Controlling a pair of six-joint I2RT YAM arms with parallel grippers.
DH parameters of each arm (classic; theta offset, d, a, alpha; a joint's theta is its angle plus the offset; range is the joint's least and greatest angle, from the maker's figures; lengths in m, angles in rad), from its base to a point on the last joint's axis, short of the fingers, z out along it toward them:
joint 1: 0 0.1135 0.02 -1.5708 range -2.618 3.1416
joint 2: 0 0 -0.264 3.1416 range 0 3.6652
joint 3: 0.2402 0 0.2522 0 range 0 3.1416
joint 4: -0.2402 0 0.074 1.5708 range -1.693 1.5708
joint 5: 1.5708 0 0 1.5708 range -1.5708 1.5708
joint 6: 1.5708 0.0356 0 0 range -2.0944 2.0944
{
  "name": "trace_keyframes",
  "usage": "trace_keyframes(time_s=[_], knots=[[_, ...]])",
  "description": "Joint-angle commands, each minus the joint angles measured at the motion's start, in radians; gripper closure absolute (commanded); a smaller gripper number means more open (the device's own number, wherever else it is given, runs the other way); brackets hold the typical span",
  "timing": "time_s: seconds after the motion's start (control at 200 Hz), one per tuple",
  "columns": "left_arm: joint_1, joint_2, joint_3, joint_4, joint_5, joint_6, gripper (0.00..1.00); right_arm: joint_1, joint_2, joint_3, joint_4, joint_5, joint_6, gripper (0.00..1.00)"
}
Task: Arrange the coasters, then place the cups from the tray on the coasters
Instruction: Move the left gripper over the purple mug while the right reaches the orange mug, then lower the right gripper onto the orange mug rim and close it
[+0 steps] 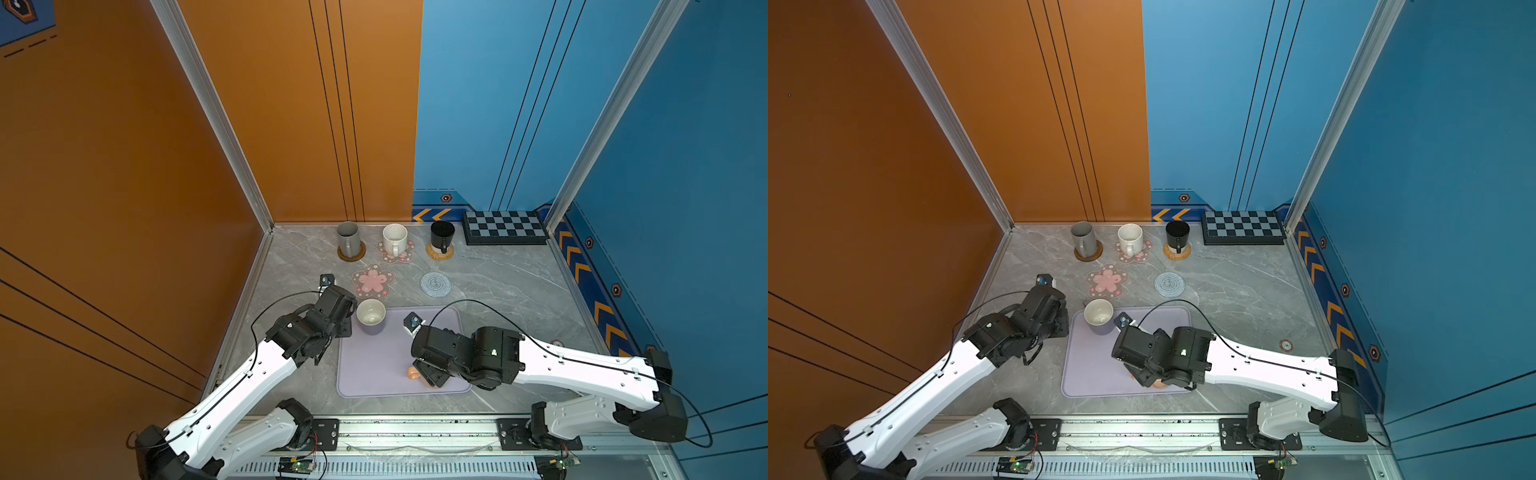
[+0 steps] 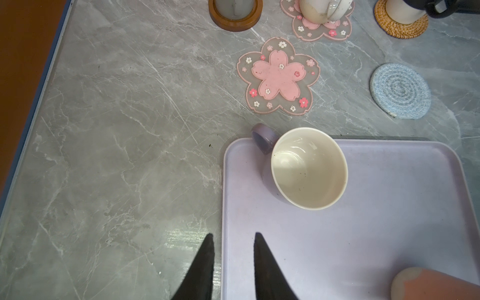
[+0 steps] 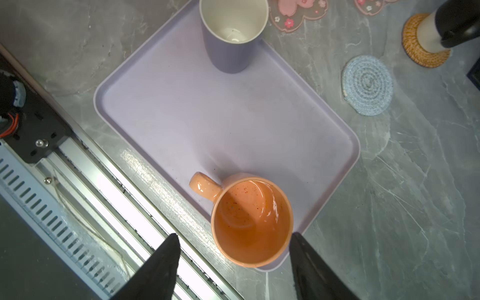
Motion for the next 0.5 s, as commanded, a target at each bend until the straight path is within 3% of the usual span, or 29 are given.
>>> trace_keyframes(time_s=[0.0,0.115,0.496], knots=[[0.011,-0.021,-0.028,-0.03,0.036,0.005,0.73,0.014,0.032,0.031,-0.038,-0.128,-0.131,0.42],[0.015,-0.033,-0.042,-0.032,0.039,-0.008,0.74,0.029,0.056,0.024,-0.039,-0.111,-0.182,0.6],[0.023,-0.04,-0.044,-0.041,0.04,-0.025,0.73,0.032,0.159,0.033,-0.033,-0.252,-0.324,0.87]])
